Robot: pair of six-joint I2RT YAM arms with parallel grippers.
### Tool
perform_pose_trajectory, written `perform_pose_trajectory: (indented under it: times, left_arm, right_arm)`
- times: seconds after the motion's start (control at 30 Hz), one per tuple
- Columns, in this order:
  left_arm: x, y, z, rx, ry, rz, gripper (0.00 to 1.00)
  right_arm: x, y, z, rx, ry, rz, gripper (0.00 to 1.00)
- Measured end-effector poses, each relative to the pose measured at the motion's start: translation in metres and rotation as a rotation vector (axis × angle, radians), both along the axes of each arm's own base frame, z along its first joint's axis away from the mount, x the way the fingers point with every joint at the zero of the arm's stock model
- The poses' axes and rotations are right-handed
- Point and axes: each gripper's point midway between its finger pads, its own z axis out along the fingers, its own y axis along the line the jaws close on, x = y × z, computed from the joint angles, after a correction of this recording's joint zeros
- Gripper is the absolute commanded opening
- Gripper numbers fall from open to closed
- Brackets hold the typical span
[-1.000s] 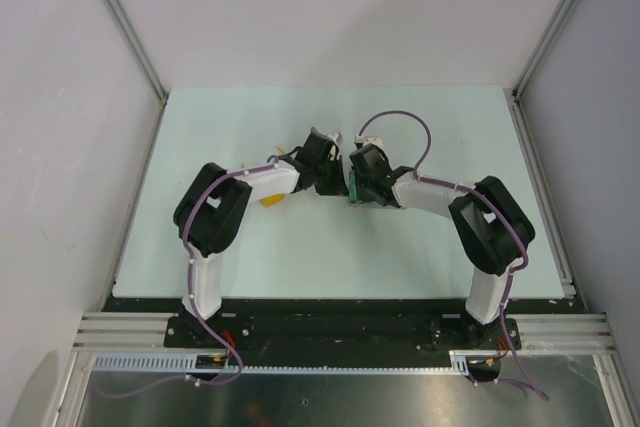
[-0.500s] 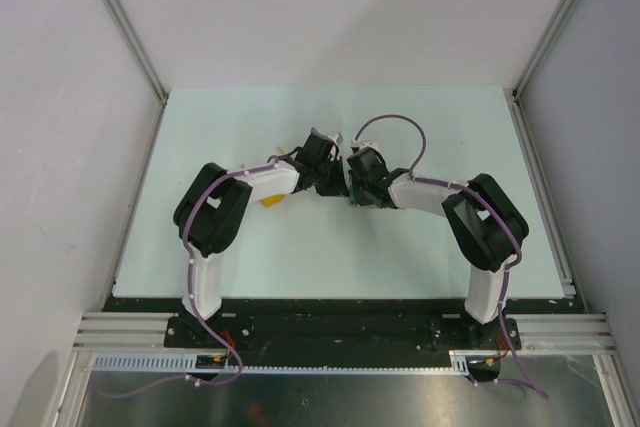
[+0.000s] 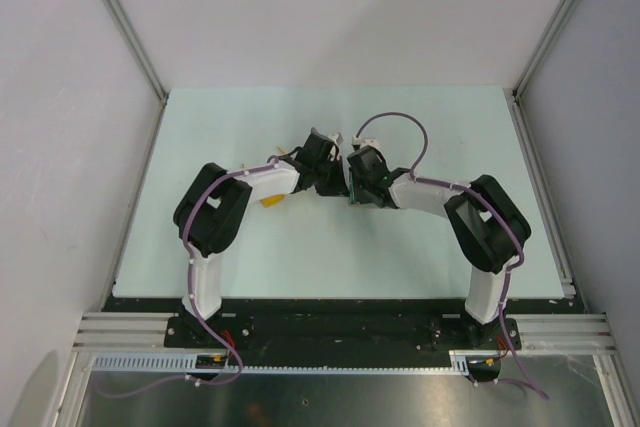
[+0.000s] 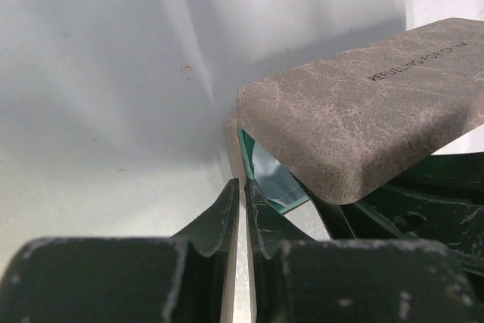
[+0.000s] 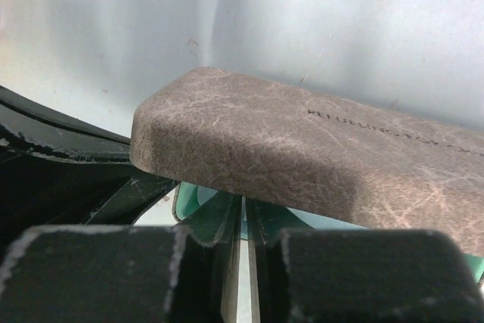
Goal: Organize the sunglasses
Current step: Smooth out the folded cleaning cloth from the sunglasses case.
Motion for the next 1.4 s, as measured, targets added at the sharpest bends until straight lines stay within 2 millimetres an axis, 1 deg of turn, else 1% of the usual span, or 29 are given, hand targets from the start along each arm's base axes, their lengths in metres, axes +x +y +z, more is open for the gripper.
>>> perform_pose_trajectory:
  times: [0.27,0.37,0.5,0.6,0.7,0.83,0.93,0.97,1.03,1.07,1.17,1.3,1.4]
  left_arm:
    - [0.0,0.0,0.0,-0.002,0.004,0.005,0.11]
    - [0.0,0.0,0.0,-0.002,0.004,0.006,0.12]
    - [0.0,0.0,0.0,-0.002,0.004,0.006,0.12]
    - [0.0,0.0,0.0,-0.002,0.004,0.006,0.12]
    - [0.0,0.0,0.0,-0.001,0.004,0.006,0.12]
    - [0.0,0.0,0.0,-0.002,0.004,0.006,0.12]
    - [0.0,0.0,0.0,-0.002,0.004,0.006,0.12]
    - [0.0,0.0,0.0,-0.001,0.003,0.006,0.12]
    - [0.0,0.0,0.0,-0.001,0.003,0.007,0.12]
    - [0.0,0.0,0.0,-0.001,0.003,0.007,0.12]
    - [0.0,0.001,0.0,-0.001,0.003,0.008,0.12]
    - [-0.001,0.0,0.0,0.0,0.003,0.007,0.12]
    - [-0.001,0.0,0.0,0.0,0.003,0.007,0.12]
  right_arm:
    - [0.005,-0.003,0.004,-0.034,-0.045,-0.028,0.22]
    - [0.006,0.001,0.007,-0.046,-0.073,-0.028,0.28]
    - [0.006,0.007,0.008,-0.057,-0.102,-0.016,0.32]
    - [0.006,0.01,0.004,-0.069,-0.108,-0.011,0.33]
    - [0.006,0.007,-0.004,-0.09,-0.101,-0.019,0.32]
    - [0.007,0.005,-0.005,-0.099,-0.104,-0.023,0.33]
    - [0.007,0.006,-0.005,-0.099,-0.106,-0.023,0.39]
    - [0.008,0.006,-0.004,-0.098,-0.107,-0.023,0.44]
    - [0.007,0.005,-0.004,-0.101,-0.108,-0.026,0.47]
    - [0.007,0.003,-0.003,-0.105,-0.108,-0.028,0.5]
    - [0.009,0.0,0.002,-0.109,-0.117,-0.042,0.55]
    - [0.011,-0.004,0.012,-0.104,-0.134,-0.061,0.56]
    - [0.011,-0.006,0.013,-0.109,-0.136,-0.07,0.56]
